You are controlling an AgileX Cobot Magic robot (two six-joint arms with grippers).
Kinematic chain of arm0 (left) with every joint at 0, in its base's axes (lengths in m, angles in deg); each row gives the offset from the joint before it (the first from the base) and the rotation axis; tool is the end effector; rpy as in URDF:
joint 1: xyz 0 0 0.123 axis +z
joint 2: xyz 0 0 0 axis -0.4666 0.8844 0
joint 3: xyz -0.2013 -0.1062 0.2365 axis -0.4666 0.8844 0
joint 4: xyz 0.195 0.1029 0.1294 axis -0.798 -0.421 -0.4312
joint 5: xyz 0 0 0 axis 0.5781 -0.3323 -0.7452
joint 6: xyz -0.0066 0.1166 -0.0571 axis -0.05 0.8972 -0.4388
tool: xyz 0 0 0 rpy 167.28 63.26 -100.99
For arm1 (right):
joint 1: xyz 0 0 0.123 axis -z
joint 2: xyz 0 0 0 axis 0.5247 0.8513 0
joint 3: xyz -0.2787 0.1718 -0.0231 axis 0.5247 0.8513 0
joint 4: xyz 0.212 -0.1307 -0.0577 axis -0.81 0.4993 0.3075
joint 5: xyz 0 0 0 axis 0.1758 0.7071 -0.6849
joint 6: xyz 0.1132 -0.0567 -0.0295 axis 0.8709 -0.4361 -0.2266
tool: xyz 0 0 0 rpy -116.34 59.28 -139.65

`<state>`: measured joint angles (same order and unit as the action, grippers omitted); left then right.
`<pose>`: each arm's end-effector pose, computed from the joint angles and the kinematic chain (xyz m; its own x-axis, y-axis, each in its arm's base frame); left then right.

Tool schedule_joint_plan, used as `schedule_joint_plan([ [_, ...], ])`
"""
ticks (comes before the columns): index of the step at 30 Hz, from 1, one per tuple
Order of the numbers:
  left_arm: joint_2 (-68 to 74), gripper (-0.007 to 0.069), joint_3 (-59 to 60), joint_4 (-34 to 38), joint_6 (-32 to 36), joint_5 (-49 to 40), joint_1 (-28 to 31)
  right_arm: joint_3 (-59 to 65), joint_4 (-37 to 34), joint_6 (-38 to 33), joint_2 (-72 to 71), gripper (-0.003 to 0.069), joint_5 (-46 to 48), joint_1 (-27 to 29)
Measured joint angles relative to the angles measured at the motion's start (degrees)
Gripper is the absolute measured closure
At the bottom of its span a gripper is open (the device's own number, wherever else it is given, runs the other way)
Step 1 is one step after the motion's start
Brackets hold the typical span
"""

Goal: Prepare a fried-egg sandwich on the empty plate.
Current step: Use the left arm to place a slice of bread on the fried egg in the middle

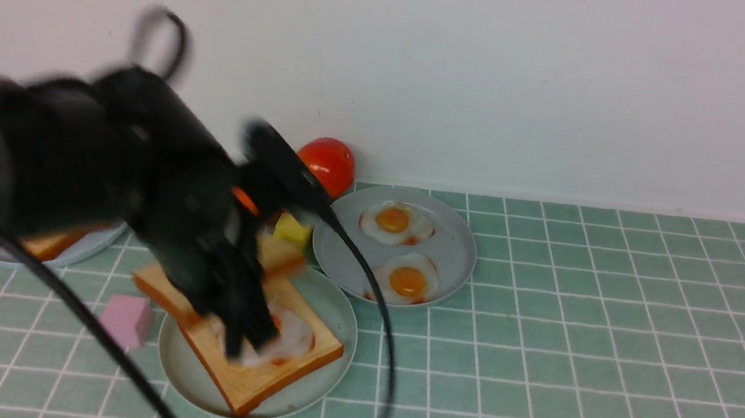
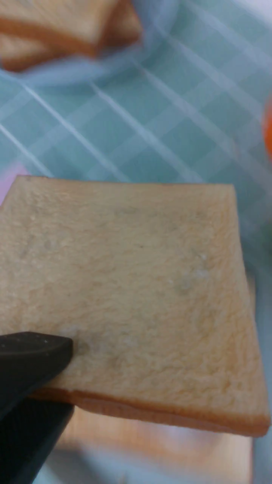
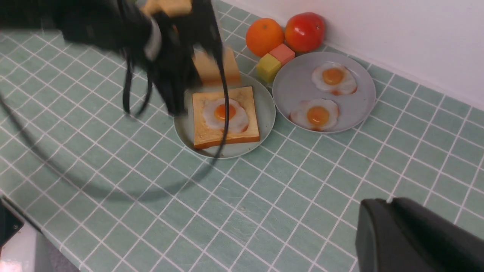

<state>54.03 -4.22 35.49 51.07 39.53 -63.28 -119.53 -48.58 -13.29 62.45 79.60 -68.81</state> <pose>0.3053 -0.1806 0.2471 -0.5650 0.7452 -0.3543 0.6736 0.6645 0.3235 0.0924 0.0769 0.5084 -0.4848 -0.2776 -0.8294 -0.5985 0.7968 0.0831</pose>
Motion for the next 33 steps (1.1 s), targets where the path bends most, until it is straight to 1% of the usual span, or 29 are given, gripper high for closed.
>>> schedule_joint_plan([
  [1, 0.78, 0.0517, 0.2, -0.81, -0.28, 0.0, -2.72, 0.0, -0.07, 0.0, 0.0, 0.0598, 0.0, 0.0],
  [2, 1.46, 0.0517, 0.2, -1.68, -0.71, 0.17, -4.18, 0.0, -0.14, 0.0, 0.0, 0.0596, 0.0, 0.0],
  [5, 3.56, 0.0517, 0.2, -4.55, -2.42, 0.94, -6.25, 0.0, -1.1, -0.01, 0.0, 0.0594, 0.0, 0.0],
  [9, 6.09, 0.0517, 0.2, -6.54, -4.44, 1.69, -6.5, 0.0, -2.26, -0.01, -0.11, 0.0589, 0.0, 0.0],
  [13, 8.91, 0.0524, 0.2, -9.28, -8.32, 2.37, -6.5, 0.0, -4.33, -0.06, -0.11, 0.0585, 0.0, 0.0],
  [17, 9.83, 0.0524, 0.2, -9.75, -11.47, 3.98, -6.5, 0.0, -5.26, -0.23, -0.11, 0.0582, 0.0, 0.0],
  [23, 10.1, 0.0521, 0.2, -9.1, -12.35, 4.72, -6.5, 0.0, -5.56, -0.23, -0.11, 0.0582, 0.0, -0.05],
  [25, 10.1, 0.0494, 0.2, -8.66, -12.41, 4.72, -6.5, 0.0, -5.63, -0.23, -0.11, 0.058, 0.0, -0.05],
  [29, 10.1, 0.0389, 0.2, -7.66, -12.62, 4.72, -6.5, 0.0, -5.7, -0.23, -0.11, 0.0575, 0.0, -0.05],
  [30, 10.1, 0.033, 0.2, -7.19, -13.19, 4.72, -6.5, 0.0, -5.7, -0.23, -0.11, 0.0573, 0.0, -0.05],
  [33, 9.81, 0.0254, -0.15, -6.19, -15.13, 4.39, -6.5, 0.0, -5.7, -0.23, -0.11, 0.0571, 0.0, -0.05],
])
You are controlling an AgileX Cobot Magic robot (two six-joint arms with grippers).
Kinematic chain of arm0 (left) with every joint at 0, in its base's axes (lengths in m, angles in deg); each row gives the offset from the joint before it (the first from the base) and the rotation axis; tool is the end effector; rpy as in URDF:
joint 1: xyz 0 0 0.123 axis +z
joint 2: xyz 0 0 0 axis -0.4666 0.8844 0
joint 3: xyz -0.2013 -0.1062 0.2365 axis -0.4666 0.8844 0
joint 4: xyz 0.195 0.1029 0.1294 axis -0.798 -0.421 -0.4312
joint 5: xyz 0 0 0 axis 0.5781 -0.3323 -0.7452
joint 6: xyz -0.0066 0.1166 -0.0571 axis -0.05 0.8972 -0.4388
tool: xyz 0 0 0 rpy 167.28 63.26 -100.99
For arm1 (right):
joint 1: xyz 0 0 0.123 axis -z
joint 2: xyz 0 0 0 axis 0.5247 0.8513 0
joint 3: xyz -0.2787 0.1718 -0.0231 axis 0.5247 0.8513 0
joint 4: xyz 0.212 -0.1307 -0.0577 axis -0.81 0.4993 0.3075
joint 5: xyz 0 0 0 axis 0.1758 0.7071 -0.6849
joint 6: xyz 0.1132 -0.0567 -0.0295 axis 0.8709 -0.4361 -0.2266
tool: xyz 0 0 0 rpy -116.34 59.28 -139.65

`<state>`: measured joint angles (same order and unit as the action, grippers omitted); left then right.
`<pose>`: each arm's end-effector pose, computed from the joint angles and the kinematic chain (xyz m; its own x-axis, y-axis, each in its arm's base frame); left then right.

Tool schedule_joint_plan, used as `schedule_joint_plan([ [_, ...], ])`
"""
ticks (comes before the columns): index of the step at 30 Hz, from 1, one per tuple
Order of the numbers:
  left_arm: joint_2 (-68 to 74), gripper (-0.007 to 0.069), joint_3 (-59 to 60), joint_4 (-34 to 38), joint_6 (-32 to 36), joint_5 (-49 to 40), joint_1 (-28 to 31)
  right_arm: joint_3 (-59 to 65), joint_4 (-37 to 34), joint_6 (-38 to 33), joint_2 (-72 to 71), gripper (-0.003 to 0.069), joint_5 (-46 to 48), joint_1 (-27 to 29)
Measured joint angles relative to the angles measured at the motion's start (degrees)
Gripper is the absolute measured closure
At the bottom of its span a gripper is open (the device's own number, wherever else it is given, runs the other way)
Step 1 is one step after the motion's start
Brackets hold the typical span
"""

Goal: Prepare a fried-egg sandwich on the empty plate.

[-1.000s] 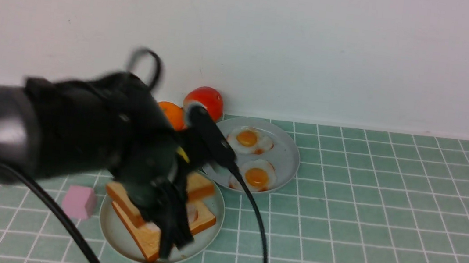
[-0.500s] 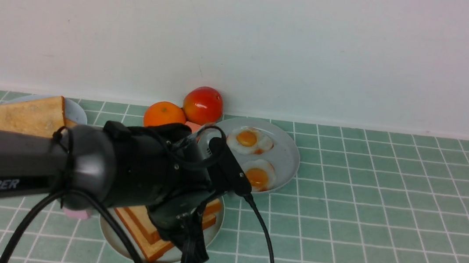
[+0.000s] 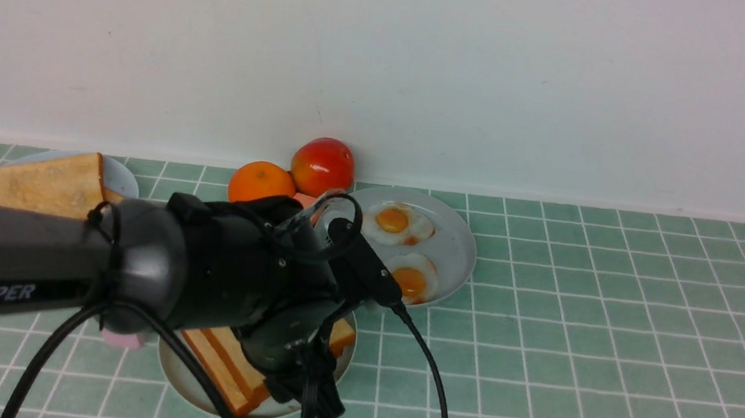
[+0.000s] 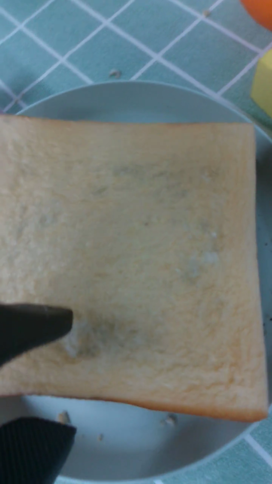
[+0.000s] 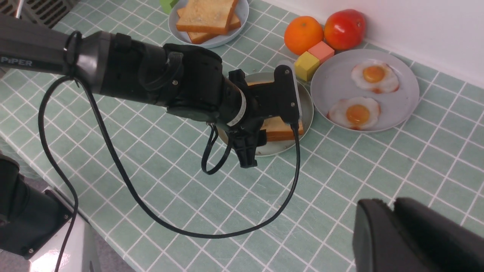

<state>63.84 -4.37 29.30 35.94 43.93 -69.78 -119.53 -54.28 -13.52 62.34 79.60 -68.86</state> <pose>0.3071 -0.2287 0.1909 -0.6089 0.7213 -0.3301 0.6574 0.6917 0.2990 0.0837 0.0859 0.5096 -0.5024 -0.2605 -0.8245 -0.6444 0.7486 0.1562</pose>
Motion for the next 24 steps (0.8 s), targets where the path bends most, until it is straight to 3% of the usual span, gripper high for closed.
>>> schedule_joint_plan([
  [3, -1.85, 0.0195, -0.49, 1.41, -1.79, -1.73, 0.0, 0.0, 0.06, 0.0, -0.21, 0.0571, 0.0, 0.0],
  [7, -8.67, 0.0192, -0.69, 6.11, -2.46, -4.9, 0.0, 0.0, 0.74, 0.0, -1.2, 0.0568, 0.0, 0.0],
  [9, -15.62, 0.0229, -0.12, 9.65, -2.51, -4.93, 0.0, 0.0, 1.11, 0.06, -2.42, 0.0566, 0.0, 0.0],
  [13, -33.76, 0.0381, 6.27, 16.32, -2.79, 0.95, 0.0, 1.28, 1.53, 0.28, -6.49, 0.0564, -0.05, 0.0],
  [18, -60.39, 0.0599, 22.76, 22.12, -2.9, 14.42, 0.0, 10.22, 5.11, 6.03, -15.02, 0.0564, -0.05, 0.0],
  [20, -69.3, 0.0638, 30.4, 23.33, -2.9, 19.35, 0.0, 14.83, 7.34, 9.74, -18.72, 0.0564, 0.0, 0.0],
  [24, -85.09, 0.0638, 41.86, 23.77, -2.9, 28.41, 0.0, 23.97, 10.26, 17.32, -25.24, 0.0564, -1.0, 0.0],
])
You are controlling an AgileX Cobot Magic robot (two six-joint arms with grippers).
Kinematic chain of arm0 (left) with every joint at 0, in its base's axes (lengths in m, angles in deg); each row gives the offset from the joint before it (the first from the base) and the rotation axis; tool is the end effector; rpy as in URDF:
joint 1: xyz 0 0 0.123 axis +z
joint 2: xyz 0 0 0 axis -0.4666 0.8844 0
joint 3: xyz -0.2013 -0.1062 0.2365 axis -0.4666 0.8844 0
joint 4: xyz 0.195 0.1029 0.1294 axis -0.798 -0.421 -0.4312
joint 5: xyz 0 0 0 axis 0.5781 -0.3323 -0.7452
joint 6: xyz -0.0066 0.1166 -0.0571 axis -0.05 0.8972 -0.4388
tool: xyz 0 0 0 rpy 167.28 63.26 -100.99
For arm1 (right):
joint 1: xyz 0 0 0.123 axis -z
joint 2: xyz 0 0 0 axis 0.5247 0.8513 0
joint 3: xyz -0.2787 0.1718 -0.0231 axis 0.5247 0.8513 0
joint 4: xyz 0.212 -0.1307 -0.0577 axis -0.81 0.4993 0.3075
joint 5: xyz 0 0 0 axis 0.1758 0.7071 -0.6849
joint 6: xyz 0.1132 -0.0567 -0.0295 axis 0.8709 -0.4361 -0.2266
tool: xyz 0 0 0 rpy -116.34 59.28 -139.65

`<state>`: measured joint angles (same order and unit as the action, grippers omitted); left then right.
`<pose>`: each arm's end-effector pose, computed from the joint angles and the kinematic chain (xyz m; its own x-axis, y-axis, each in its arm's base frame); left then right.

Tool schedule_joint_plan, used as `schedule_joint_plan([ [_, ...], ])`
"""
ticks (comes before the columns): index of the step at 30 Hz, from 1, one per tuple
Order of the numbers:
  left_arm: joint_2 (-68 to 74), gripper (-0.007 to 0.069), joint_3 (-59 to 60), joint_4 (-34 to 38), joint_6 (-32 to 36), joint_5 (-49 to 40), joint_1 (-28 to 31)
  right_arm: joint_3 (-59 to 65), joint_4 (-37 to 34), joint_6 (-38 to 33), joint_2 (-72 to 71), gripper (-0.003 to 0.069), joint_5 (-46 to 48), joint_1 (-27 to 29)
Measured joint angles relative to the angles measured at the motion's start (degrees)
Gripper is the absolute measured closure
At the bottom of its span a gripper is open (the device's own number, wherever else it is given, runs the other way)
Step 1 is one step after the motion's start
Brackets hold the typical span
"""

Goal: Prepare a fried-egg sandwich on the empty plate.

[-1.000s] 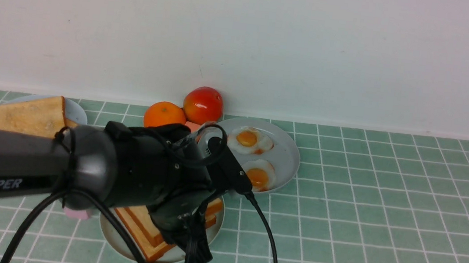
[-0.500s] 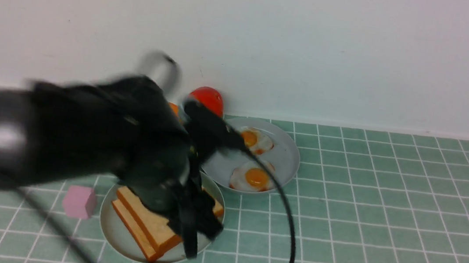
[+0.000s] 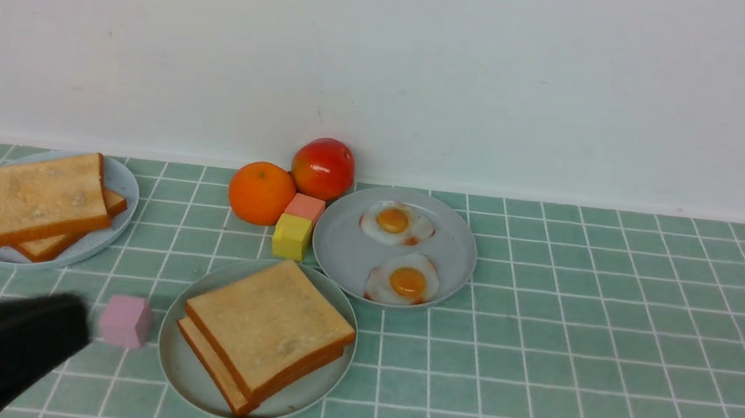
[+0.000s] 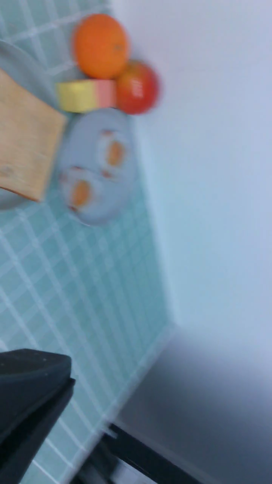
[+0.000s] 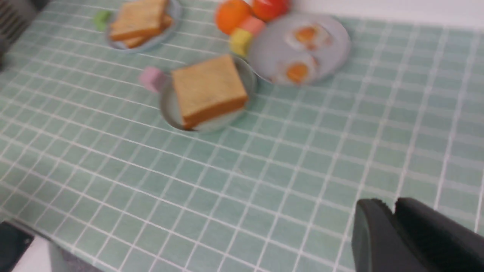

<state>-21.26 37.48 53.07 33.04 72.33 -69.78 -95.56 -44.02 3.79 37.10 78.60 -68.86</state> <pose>0.0601 -0.0527 0.3239 -0.1588 -0.1844 -0.9700 0.6439 0.7254 -0.2433 0.0150 0.0059 0.4168 -0.5852 -0.0192 -0.8107 -0.4075 0.8713 0.2736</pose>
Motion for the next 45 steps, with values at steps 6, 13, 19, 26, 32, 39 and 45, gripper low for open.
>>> schedule_joint_plan([
  [6, -14.29, 0.0638, 9.84, 0.0, 0.0, 4.69, 0.0, 12.55, 3.14, 5.65, -4.64, 0.0564, -9.97, 0.0],
  [13, -16.27, 0.0638, 12.66, 0.68, 0.0, 0.02, 0.0, 25.96, 5.84, 6.8, -4.47, 0.056, -35.16, 0.0],
  [19, -16.27, 0.0638, 12.76, 1.02, 0.0, -4.66, 0.0, 34.28, 6.35, 6.74, -4.47, 0.0549, -45.81, 0.0],
  [26, -16.27, 0.0638, 12.82, 1.02, 0.0, -6.97, 0.0, 40.03, 6.51, 6.74, -4.47, 0.054, -46.68, 0.0],
  [32, -16.27, 0.0638, 12.83, 1.02, 0.0, -7.29, 0.0, 45.9, 7.82, 5.94, -9.13, 0.061, -47.33, 7.49],
  [39, -16.27, 0.0638, 12.87, 1.02, 0.0, -7.29, 0.0, 60.32, 3.82, -7.33, -20.31, 0.0673, -54.74, 24.02],
  [45, -16.27, 0.0637, 12.87, 1.1, 0.0, -7.3, 0.0, 63.18, 1.36, -9.68, -26.73, 0.0673, -51.89, 28.28],
])
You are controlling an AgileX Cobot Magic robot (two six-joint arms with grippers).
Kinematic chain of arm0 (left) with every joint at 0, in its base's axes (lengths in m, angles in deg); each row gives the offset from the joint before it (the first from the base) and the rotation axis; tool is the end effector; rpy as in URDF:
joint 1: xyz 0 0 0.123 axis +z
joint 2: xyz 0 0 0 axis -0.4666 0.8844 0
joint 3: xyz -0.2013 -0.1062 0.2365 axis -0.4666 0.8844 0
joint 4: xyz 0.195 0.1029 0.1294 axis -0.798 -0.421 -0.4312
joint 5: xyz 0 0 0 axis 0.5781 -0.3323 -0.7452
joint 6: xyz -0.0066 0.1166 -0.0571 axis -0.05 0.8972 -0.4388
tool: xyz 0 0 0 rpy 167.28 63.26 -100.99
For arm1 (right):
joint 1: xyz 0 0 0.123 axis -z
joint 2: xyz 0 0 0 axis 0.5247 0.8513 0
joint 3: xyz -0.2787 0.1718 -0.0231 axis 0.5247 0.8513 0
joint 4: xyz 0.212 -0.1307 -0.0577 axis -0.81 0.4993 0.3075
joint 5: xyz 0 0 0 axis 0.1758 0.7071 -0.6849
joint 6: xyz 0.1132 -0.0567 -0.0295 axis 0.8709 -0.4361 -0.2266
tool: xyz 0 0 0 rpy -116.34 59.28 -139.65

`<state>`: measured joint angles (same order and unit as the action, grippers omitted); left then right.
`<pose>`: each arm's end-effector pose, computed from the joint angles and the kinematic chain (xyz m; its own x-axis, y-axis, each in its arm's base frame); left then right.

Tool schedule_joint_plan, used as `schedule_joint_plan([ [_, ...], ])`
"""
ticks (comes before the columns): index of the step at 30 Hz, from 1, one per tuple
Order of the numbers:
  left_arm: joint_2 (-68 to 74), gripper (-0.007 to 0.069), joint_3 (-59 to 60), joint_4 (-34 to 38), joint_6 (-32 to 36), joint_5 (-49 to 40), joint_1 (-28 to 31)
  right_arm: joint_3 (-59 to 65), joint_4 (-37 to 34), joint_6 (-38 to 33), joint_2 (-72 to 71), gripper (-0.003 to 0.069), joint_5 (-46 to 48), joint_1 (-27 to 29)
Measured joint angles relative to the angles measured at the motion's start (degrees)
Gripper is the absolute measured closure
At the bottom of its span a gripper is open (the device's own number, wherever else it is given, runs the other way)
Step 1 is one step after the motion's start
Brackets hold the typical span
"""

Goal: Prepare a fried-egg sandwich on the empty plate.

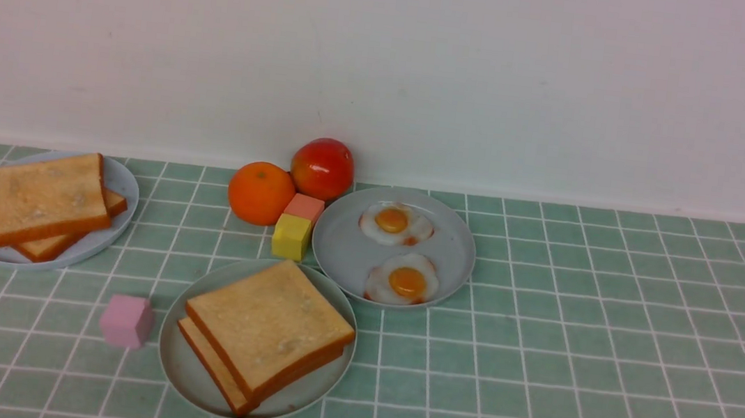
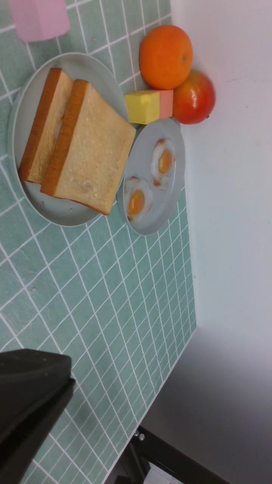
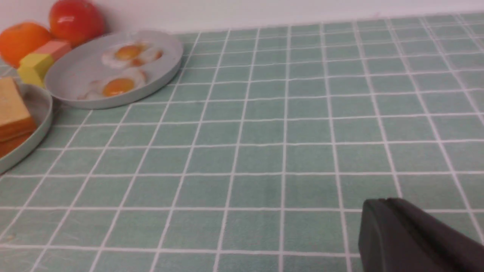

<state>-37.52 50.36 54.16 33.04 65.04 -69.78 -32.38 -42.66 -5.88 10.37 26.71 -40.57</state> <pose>0.0370 -0.0319 0.2406 -0.2202 -0.1545 -0.9631 0.6271 0.7338 -0.2611 0.0512 0.0054 0.1638 -0.2835 0.0892 -0.9548 -0.0995 0.9876 0.1218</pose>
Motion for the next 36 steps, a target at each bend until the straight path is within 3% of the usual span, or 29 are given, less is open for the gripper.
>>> schedule_joint_plan([
  [12, 0.06, 0.0627, 0.0, 0.36, 0.0, -0.18, 0.0, -0.22, 0.65, -2.47, -0.17, 0.0673, 1.27, 0.22],
  [19, 0.06, 0.0619, 0.0, 0.36, 0.0, -0.18, 0.0, -0.35, -4.71, -14.67, -0.17, 0.0673, 1.91, 0.22],
  [23, 0.06, 0.0617, 0.0, 0.36, 0.0, -0.18, 0.0, -0.38, -6.13, -17.74, -0.17, 0.0673, 2.17, 0.22],
  [36, 0.06, 0.0614, 0.0, 0.36, 0.0, -0.18, 0.0, -0.45, -6.38, -18.14, -0.17, 0.0664, 2.39, 0.22],
])
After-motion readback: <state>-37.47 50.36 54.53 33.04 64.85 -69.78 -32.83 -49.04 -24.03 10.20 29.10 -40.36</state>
